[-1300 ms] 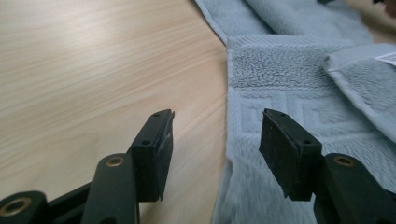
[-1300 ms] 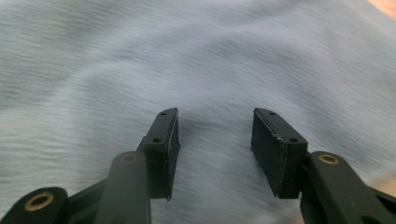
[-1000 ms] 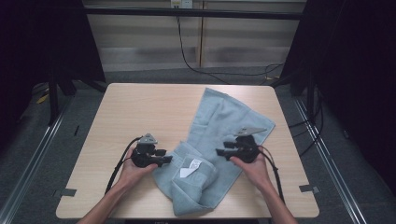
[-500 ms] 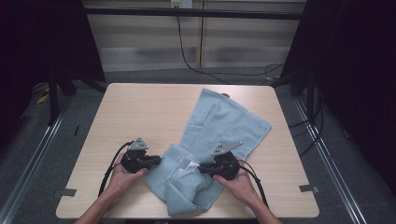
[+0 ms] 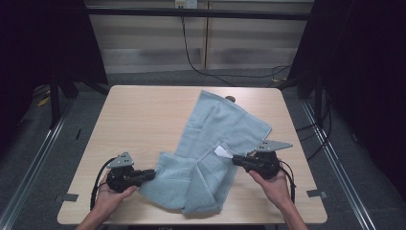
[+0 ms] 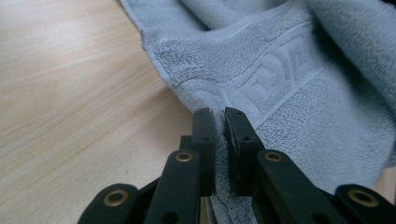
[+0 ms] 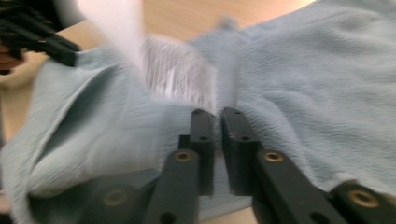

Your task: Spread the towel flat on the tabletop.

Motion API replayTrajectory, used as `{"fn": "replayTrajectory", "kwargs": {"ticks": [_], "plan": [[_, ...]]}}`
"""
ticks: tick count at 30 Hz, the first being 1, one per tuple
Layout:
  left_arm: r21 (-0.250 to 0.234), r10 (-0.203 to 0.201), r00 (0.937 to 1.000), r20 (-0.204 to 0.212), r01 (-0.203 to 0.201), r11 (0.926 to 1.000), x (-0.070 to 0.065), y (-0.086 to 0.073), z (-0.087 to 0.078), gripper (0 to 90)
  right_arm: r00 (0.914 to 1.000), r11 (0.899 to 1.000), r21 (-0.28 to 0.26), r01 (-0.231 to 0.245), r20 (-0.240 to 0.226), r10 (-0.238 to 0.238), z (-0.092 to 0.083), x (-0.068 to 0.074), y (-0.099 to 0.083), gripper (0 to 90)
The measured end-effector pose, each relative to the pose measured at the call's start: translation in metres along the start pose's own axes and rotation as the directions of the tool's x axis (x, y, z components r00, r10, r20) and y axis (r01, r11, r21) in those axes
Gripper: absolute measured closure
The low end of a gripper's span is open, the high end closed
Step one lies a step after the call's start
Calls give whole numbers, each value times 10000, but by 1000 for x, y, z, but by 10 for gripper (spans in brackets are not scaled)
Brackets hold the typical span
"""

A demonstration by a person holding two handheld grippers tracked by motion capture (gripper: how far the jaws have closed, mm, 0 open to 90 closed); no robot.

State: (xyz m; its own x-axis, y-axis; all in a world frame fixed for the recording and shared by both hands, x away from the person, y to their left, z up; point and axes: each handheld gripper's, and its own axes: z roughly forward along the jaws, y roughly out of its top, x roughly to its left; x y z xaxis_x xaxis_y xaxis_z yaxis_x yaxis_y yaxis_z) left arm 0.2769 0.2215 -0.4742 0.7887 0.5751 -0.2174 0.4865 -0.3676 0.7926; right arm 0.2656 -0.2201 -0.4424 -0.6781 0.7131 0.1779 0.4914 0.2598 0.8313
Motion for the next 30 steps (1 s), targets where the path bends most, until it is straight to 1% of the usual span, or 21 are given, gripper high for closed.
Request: {"fn": "replayTrajectory", "kwargs": {"ticks": [2, 3, 4, 5, 6, 8, 12, 13, 15, 16, 17, 19, 20, 22, 23, 24, 25, 26, 27, 29, 30], "plan": [[-188, -336, 9994, -10, 336, 9993, 7, 0, -4, 835, 9996, 9999, -94, -105, 271, 107, 0, -2, 1, 716], [-248, -496, 9986, -160, 492, 9985, 11, 0, -5, 835, 9992, 9997, -158, -197, 342, 202, -1, -3, 1, 688], [-275, -658, 9975, -262, 651, 9975, 14, -1, -6, 835, 9986, 9995, -231, -215, 482, 226, -2, -2, 2, 688], [-285, -758, 9967, -288, 750, 9968, 17, -1, -6, 833, 9987, 9992, -316, -230, 440, 244, -3, -2, 4, 684], [-259, -754, 9968, -266, 747, 9969, 19, -1, -6, 830, 9991, 9988, -374, -309, 279, 320, -3, -1, 6, 664], [-442, -863, 9962, -129, 856, 9953, 21, 3, -5, 790, 9998, 9996, -264, -142, 104, 144, 2, 4, 11, 659], [-775, -621, 9981, -30, 617, 9951, 26, 23, 4, 684, 9984, 9999, -147, -63, -556, 54, 22, 19, 20, 671], [-738, -633, 9980, 49, 635, 9953, 28, 29, 9, 660, 9967, 10000, -58, 6, -818, -11, 28, 24, 22, 668], [-638, -570, 9980, -260, 553, 9964, 32, 39, 24, 587, 9958, 9995, 254, 190, -899, -166, 41, 33, 25, 634], [-603, -608, 9978, -247, 592, 9964, 36, 42, 32, 551, 9956, 9985, 488, 237, -914, -191, 49, 35, 25, 602], [-436, -648, 9977, -215, 638, 9970, 40, 44, 41, 530, 9964, 9971, 734, 207, -835, -146, 58, 35, 24, 583], [-249, -962, 9951, -242, 956, 9951, 47, 45, 59, 466, 9976, 9928, 1196, -9, -682, 91, 74, 30, 18, 530], [-196, -1053, 9944, 15, 1053, 9942, 49, 44, 67, 437, 9985, 9891, 1467, -101, -520, 179, 80, 27, 14, 497], [364, -937, 9954, -214, 944, 9949, 51, 42, 80, 411, 9995, 9830, 1822, -228, -178, 265, 91, 22, 7, 449], [551, -1007, 9949, -52, 1008, 9934, 51, 41, 84, 362, 9994, 9804, 1951, -268, -169, 307, 94, 20, 4, 426], [712, -993, 9950, 130, 981, 9926, 52, 40, 86, 351, 9989, 9778, 2054, -424, -132, 461, 97, 18, 1, 400], [678, -965, 9951, 214, 948, 9932, 50, 39, 87, 361, 9983, 9773, 2057, -509, -171, 555, 99, 15, -1, 393], [729, -792, 9959, 440, 759, 9944, 48, 39, 86, 409, 9981, 9760, 2114, -516, -232, 578, 100, 15, -3, 395], [791, -642, 9959, 644, 591, 9951, 46, 39, 85, 493, 9980, 9761, 2117, -493, -278, 564, 102, 14, -4, 415], [1028, -437, 9959, 792, 354, 9941, 42, 37, 81, 682, 9977, 9774, 2081, -379, -466, 486, 102, 16, -5, 593], [1100, -356, 9956, 866, 260, 9936, 40, 35, 79, 736, 9983, 9801, 1965, -284, -453, 380, 101, 17, -4, 691]]}}
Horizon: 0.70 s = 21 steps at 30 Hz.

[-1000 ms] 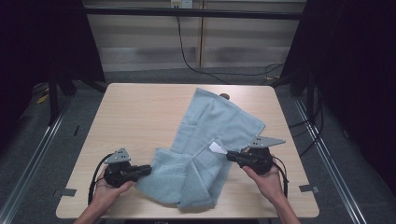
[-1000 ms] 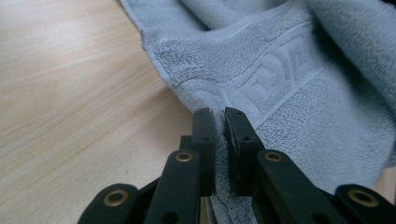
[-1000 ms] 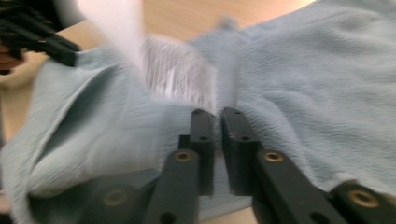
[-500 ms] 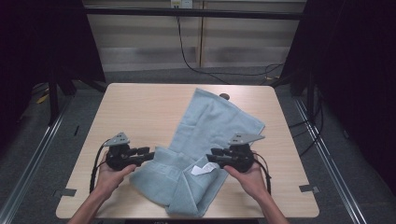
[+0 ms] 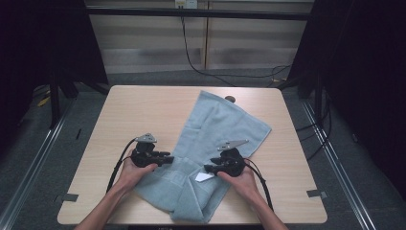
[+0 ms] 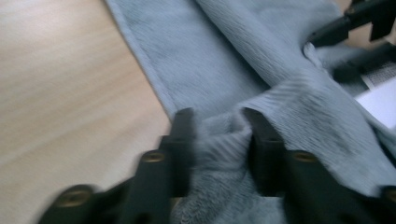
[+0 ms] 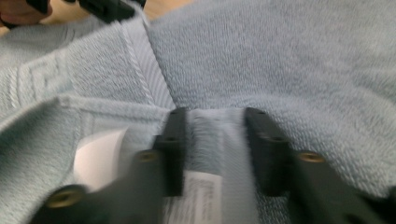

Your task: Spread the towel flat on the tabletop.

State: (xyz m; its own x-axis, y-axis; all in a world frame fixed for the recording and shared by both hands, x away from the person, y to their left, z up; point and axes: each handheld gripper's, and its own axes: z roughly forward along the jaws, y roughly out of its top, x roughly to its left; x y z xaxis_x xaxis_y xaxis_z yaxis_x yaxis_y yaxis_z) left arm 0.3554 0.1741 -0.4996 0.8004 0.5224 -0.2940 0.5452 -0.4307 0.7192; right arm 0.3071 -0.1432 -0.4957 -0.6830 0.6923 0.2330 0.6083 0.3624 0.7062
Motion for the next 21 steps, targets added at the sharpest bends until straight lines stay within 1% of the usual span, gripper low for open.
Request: {"fn": "replayTrajectory", "kwargs": {"ticks": [1, 2, 3, 4, 5, 6, 7, 8, 9, 10, 11, 13, 15, 16, 17, 18, 19, 21], "plan": [[0, 37, 10000, 88, -37, 10000, -1, -2, -3, 777, 9999, 9999, -114, 93, -47, -93, -1, 1, 1, 724], [-41, 73, 9999, 74, -72, 10000, -2, -5, -7, 793, 9999, 9998, -139, 109, 37, -108, -4, 2, 2, 761], [-168, 1, 10000, 81, 0, 9999, -3, -7, -11, 802, 9999, 9996, -257, 133, 39, -132, -7, 1, 3, 793], [-292, -76, 10000, -64, 74, 9995, -4, -9, -16, 805, 9999, 9992, -380, 102, 47, -100, -11, 0, 4, 812], [-394, -60, 9998, -205, 52, 9992, -4, -11, -20, 808, 9999, 9987, -512, 15, 111, -9, -15, -2, 5, 848], [-467, -145, 9998, -131, 138, 9988, -4, -13, -24, 816, 9999, 9974, -713, -120, 79, 126, -21, -6, 6, 849], [-561, -206, 9996, -171, 196, 9982, -4, -15, -29, 819, 9995, 9954, -926, -237, 181, 255, -28, -9, 7, 852], [-717, -367, 9992, -166, 355, 9968, -4, -17, -33, 822, 9991, 9930, -1142, -298, 276, 331, -36, -11, 7, 856], [-843, -447, 9990, -67, 440, 9955, -4, -19, -38, 825, 9991, 9901, -1379, -278, 290, 321, -45, -13, 8, 859], [-1039, -490, 9988, -20, 485, 9934, -5, -19, -43, 827, 9992, 9862, -1630, -298, 205, 336, -54, -14, 9, 861], [-1230, -499, 9987, -71, 487, 9912, -7, -19, -48, 828, 9989, 9805, -1920, -410, 141, 445, -62, -14, 9, 863], [-1572, -525, 9986, -45, 512, 9862, -10, -18, -58, 829, 9993, 9712, -2360, -340, 100, 374, -79, -14, 11, 864], [-1884, -423, 9991, 34, 422, 9812, -16, -18, -69, 831, 9996, 9597, -2803, -226, 105, 266, -95, -10, 12, 864], [-1984, -402, 9992, 19, 398, 9793, -19, -18, -73, 831, 9997, 9547, -2972, -153, 132, 201, -104, -8, 13, 865], [-2083, -412, 9991, 116, 427, 9771, -23, -19, -78, 831, 9998, 9507, -3100, -43, 190, 107, -112, -6, 13, 865], [-2175, -348, 9991, 225, 389, 9753, -27, -21, -83, 831, 9999, 9461, -3237, 14, 152, 37, -120, -4, 12, 866], [-2211, -314, 9992, 240, 359, 9746, -31, -22, -86, 831, 10000, 9405, -3398, 53, 93, -23, -126, -2, 11, 866], [-2179, -180, 9991, 374, 257, 9756, -37, -27, -90, 830, 9999, 9336, -3582, 94, -49, -119, -137, 2, 7, 866]]}}
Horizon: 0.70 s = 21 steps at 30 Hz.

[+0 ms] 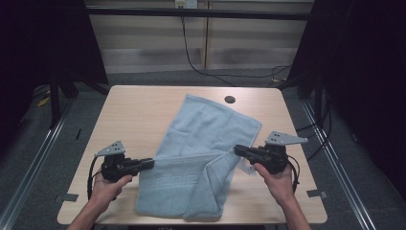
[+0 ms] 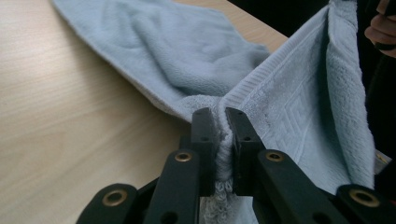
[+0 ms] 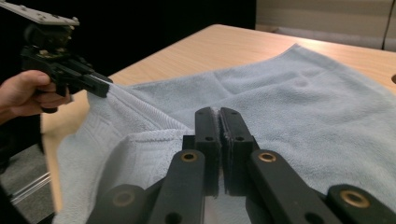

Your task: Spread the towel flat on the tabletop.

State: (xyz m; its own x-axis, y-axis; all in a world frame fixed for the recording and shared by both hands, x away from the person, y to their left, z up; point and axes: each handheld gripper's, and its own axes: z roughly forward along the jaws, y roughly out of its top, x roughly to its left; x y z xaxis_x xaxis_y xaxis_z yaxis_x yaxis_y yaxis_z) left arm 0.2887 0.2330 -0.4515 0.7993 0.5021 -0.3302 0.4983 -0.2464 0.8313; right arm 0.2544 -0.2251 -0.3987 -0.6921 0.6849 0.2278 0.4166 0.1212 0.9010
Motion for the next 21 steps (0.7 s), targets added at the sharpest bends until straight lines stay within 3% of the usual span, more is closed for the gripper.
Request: {"fn": "replayTrajectory", "kwargs": {"ticks": [3, 5, 9, 12, 14, 18, 21], "plan": [[118, -22, 10000, 54, 22, 9999, -8, -7, -3, 829, 9997, 9999, -37, 98, -206, -99, -10, 8, -3, 866], [5, 246, 9990, 371, -247, 9997, -14, -9, -8, 828, 9993, 9999, -58, 156, -330, -157, -12, 15, -5, 866], [-359, 368, 9949, 939, -336, 9988, -26, -15, -25, 802, 9958, 9994, -77, 335, -844, -340, -22, 33, -11, 864], [-353, 255, 9972, 705, -231, 9991, -27, -21, -31, 692, 9932, 9973, 442, 586, -1035, -538, -24, 47, -24, 863], [-327, 87, 9989, 467, -72, 9994, -20, -19, -29, 637, 9900, 9982, 512, 324, -1388, -250, -23, 53, -36, 864], [-126, -251, 9995, 198, 253, 9996, -1, -8, -8, 589, 9783, 9878, 1552, 95, -2060, 229, -2, 62, -65, 863], [778, 399, 9969, -671, -347, 9964, 8, 0, 23, 586, 9715, 9723, 2339, -16, -2301, 570, 16, 61, -81, 862]]}}
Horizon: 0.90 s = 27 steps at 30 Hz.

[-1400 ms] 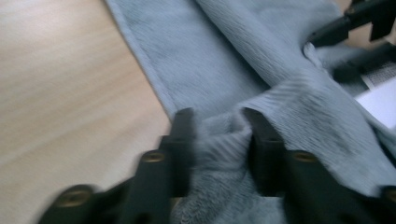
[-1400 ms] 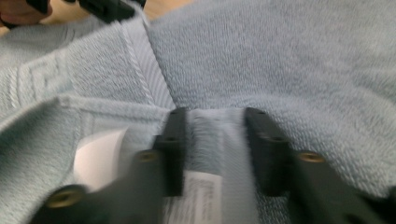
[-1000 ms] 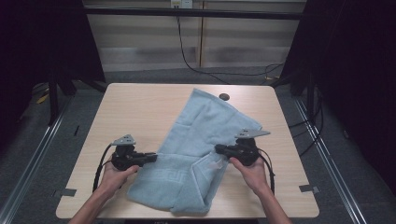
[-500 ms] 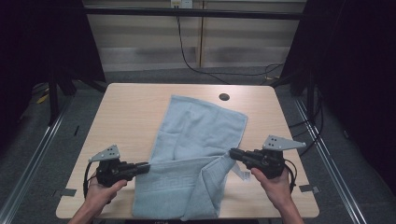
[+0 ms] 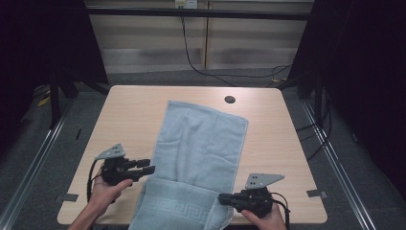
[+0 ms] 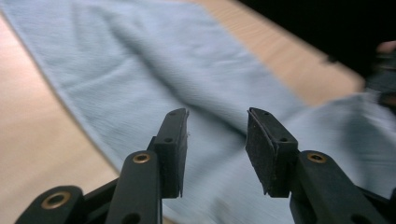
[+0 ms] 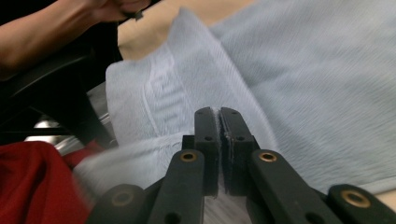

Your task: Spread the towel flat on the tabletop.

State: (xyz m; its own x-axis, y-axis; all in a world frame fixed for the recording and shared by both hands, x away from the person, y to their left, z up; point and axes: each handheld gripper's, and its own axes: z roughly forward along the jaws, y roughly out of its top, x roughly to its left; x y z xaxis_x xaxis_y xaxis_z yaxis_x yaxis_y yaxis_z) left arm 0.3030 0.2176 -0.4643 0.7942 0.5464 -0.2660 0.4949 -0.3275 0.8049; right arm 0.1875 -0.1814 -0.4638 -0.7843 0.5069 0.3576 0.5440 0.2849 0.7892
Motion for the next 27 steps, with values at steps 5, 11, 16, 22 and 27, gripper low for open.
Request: {"fn": "replayTrajectory", "kwargs": {"ticks": [5, 11, 16, 22, 27], "plan": [[1339, 602, 9978, 276, -634, 9890, -6, -3, 44, 638, 9996, 9974, 669, -261, -112, 269, 15, -10, -6, 717], [2057, 1292, 9889, 739, -1419, 9683, -24, -27, 30, 652, 9974, 9959, -683, -597, 366, 623, -13, -31, 11, 661], [2062, 1050, 9808, 1646, -1384, 9687, -35, -43, 11, 640, 9908, 9980, 311, -547, 1252, 504, 6, -53, 12, 696], [1212, 205, 9912, 1310, -366, 9919, -17, -36, 4, 606, 9889, 9897, 1153, -844, 1314, 690, 27, -57, 5, 698], [1676, 240, 9971, 722, -359, 9852, 1, -32, 24, 680, 9847, 9844, 1534, -862, 1631, 608, 31, -58, -2, 762]]}}
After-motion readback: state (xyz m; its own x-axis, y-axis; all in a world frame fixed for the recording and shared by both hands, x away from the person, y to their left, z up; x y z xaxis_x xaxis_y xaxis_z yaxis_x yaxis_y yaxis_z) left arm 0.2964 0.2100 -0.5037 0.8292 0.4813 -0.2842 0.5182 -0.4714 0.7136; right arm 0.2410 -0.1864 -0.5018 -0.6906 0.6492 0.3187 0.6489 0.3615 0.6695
